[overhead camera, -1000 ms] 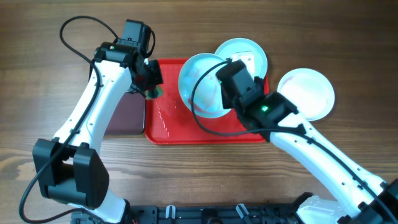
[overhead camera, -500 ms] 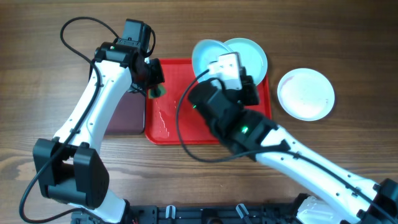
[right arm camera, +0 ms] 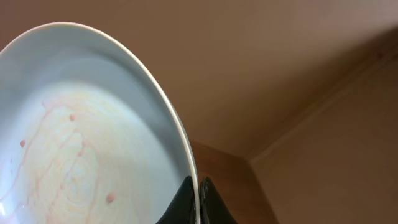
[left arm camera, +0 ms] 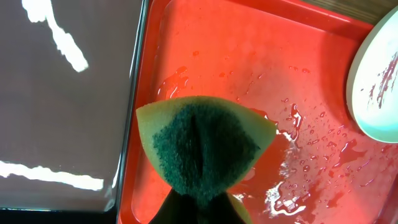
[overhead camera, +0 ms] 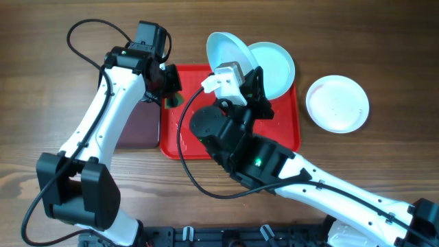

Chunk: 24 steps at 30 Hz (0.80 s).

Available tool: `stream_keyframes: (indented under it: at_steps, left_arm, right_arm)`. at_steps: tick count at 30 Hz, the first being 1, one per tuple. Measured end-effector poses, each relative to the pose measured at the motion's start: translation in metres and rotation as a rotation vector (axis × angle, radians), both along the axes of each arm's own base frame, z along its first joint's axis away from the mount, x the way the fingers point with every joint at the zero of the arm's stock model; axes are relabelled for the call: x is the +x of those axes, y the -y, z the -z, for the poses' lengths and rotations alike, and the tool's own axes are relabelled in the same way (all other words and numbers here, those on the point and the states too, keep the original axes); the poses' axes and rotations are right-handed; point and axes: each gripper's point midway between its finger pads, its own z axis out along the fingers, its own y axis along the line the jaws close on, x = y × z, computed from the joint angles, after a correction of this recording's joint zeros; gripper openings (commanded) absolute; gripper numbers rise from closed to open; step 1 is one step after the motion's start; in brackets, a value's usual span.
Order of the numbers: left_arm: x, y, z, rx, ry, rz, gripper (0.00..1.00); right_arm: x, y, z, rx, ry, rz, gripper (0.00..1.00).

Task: Clean dirty plates on tray and stack at the side
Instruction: 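Lift the blue plate with the right gripper and carry it right, then lower the blue plate onto the white plate and open the right gripper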

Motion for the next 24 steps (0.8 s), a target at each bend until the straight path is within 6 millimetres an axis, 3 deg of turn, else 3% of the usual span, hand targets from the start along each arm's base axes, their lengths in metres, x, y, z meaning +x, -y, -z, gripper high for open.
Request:
stream_keyframes:
  at_steps: [6,10,14,17,20,24]
  left_arm:
    - [0.0,0.0,0.0,-0.001,0.001,0.0,0.04]
    - [0.0,0.001,0.0,-0.003,0.0,0.001,0.04]
    - [0.0,0.001,0.0,-0.003,0.0,0.001,0.04]
    - [0.0,0.001,0.0,-0.003,0.001,0.001,0.04]
    - [0.0,0.001,0.0,-0.003,0.0,0.001,0.04]
    - [0.0,0.001,0.0,-0.003,0.0,0.001,0.04]
  right_arm:
    - [-0.001,0.002,0.009,-0.024,-0.034,-0.007,0.04]
    - [0.002,0.002,0.055,0.013,-0.231,-0.109,0.04]
    - [0.02,0.025,0.108,0.302,-0.454,-0.105,0.04]
    - [0.043,0.058,0.133,0.587,-0.58,-0.064,0.04]
    - [0.057,0.092,0.144,0.799,-0.643,-0.028,0.04]
    - [0.062,0.167,0.153,1.031,-0.64,0.133,0.04]
